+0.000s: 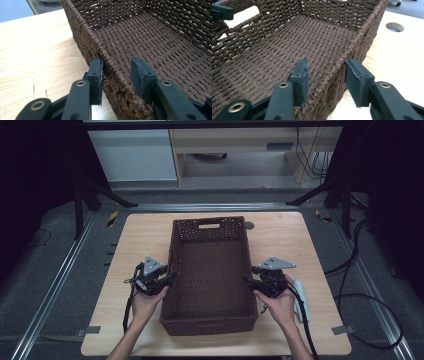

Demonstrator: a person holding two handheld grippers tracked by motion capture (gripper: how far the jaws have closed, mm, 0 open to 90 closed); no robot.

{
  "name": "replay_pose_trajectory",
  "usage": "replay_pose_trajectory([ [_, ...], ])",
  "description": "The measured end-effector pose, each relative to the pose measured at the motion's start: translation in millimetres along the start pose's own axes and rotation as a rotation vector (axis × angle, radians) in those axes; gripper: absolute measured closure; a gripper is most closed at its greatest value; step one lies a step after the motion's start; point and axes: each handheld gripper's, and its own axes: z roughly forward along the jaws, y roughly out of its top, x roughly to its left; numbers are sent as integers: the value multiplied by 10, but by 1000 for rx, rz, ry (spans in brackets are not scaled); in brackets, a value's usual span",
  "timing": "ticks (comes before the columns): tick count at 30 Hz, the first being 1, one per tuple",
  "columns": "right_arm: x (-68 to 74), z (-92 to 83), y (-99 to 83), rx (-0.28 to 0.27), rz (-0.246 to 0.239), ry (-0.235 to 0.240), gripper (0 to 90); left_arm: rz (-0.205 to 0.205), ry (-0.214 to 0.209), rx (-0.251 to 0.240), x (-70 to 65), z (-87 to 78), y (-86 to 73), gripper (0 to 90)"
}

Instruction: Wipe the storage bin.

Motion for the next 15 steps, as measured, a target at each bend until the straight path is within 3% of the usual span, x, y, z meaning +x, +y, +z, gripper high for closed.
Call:
replay_pose_trajectory([
  [6,-96,-151,76,-87,12,-22,416,18,0,-5,0,12,-3,599],
  [15,-414,-333,-8,-113,72,-116,314,9,-16,8,23,25,8,580],
])
